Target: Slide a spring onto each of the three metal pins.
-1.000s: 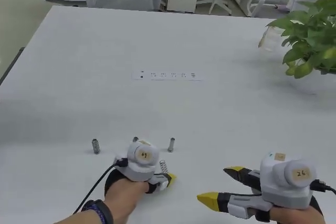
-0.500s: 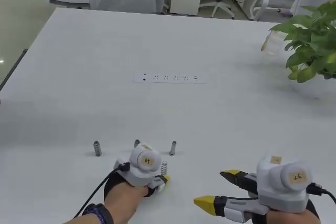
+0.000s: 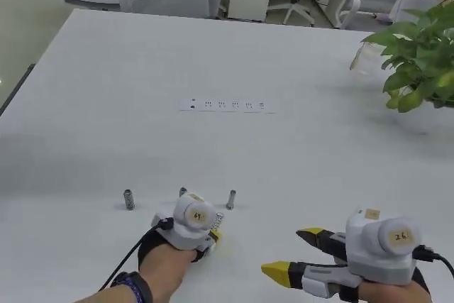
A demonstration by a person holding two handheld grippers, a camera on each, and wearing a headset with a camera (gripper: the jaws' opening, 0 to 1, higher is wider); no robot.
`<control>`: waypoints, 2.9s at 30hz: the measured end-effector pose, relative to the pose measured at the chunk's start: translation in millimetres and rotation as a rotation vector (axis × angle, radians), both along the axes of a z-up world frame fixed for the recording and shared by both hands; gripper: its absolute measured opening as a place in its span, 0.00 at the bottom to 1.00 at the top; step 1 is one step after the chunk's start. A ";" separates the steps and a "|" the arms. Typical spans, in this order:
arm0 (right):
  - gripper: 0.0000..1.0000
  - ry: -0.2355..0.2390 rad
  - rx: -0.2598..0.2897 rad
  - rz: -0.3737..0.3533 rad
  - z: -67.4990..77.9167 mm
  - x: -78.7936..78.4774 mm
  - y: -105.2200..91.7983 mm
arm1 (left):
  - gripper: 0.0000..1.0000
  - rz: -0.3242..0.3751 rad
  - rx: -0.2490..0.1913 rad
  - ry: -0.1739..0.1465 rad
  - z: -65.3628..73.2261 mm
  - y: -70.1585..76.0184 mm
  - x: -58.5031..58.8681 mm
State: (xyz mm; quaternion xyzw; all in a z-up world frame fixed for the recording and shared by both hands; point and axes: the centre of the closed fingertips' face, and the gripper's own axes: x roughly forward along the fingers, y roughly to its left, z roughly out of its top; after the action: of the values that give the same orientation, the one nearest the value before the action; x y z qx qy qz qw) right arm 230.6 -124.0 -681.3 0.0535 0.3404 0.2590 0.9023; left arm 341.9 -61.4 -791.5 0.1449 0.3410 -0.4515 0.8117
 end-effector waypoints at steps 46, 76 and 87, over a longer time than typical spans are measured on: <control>0.63 0.005 0.003 0.018 -1.5 0.3 7.5 | 0.02 -0.043 0.027 0.023 1.9 23.5 3.5; 0.63 0.019 0.020 0.103 -5.7 4.0 34.4 | 0.02 0.000 0.019 0.020 15.9 122.3 0.0; 0.62 0.027 0.027 0.125 -7.5 5.6 40.6 | 0.02 0.027 -0.009 0.012 28.0 133.7 -2.2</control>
State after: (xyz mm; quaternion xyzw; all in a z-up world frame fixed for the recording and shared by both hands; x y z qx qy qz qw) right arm 236.2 -83.4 -688.8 0.0476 0.3517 0.3187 0.8789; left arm 339.7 72.3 -763.5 0.1339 0.3458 -0.4430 0.8162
